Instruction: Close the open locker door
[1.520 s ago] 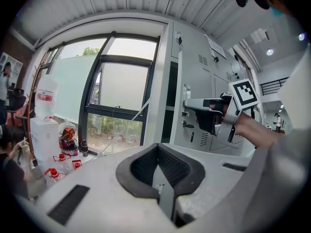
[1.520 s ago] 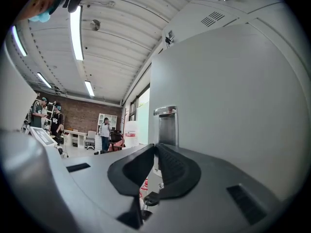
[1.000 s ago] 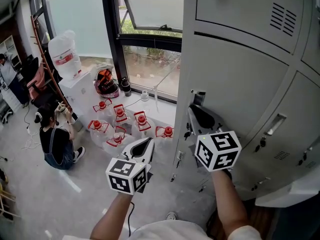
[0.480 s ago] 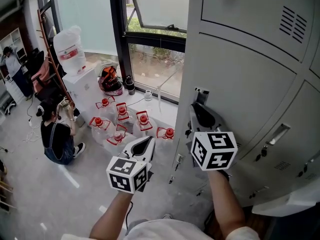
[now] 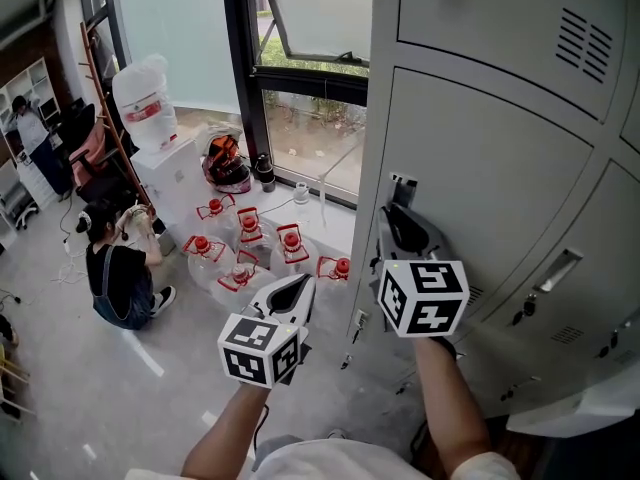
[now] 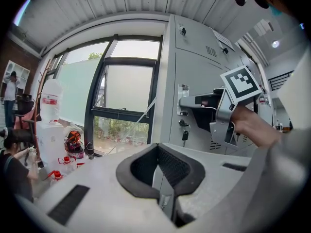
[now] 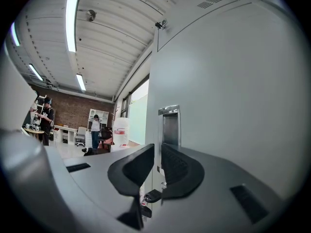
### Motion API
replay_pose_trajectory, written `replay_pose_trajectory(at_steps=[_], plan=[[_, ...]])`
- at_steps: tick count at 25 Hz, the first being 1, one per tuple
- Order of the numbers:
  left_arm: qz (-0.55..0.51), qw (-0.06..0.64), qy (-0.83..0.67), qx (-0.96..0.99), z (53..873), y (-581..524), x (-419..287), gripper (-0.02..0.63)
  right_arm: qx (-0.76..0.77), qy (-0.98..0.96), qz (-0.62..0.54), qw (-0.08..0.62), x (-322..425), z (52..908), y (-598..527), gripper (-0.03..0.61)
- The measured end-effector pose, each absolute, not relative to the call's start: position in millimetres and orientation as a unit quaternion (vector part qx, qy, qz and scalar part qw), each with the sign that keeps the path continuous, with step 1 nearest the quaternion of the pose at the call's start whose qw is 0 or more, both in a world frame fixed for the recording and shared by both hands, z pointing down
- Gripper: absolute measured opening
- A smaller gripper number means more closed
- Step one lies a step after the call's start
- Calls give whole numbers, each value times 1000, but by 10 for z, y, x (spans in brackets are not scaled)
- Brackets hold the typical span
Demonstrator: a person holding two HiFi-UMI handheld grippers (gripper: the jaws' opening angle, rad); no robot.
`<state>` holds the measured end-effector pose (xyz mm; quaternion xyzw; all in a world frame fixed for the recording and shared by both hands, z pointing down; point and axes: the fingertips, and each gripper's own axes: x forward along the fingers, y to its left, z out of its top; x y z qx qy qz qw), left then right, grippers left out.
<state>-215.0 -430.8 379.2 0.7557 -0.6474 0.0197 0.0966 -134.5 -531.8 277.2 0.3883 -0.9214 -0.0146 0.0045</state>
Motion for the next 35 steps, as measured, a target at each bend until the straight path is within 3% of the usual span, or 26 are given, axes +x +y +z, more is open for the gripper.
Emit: replay_pose_trajectory(at_steps=[20, 35], plan=[[31, 98, -641, 761, 3756, -3954, -2373, 6, 421, -906, -29, 25, -1264, 2751, -5261, 37], [32, 94, -632, 769, 3735, -3469, -2496, 6, 402, -914, -47, 17, -1299, 2836, -4521, 37]])
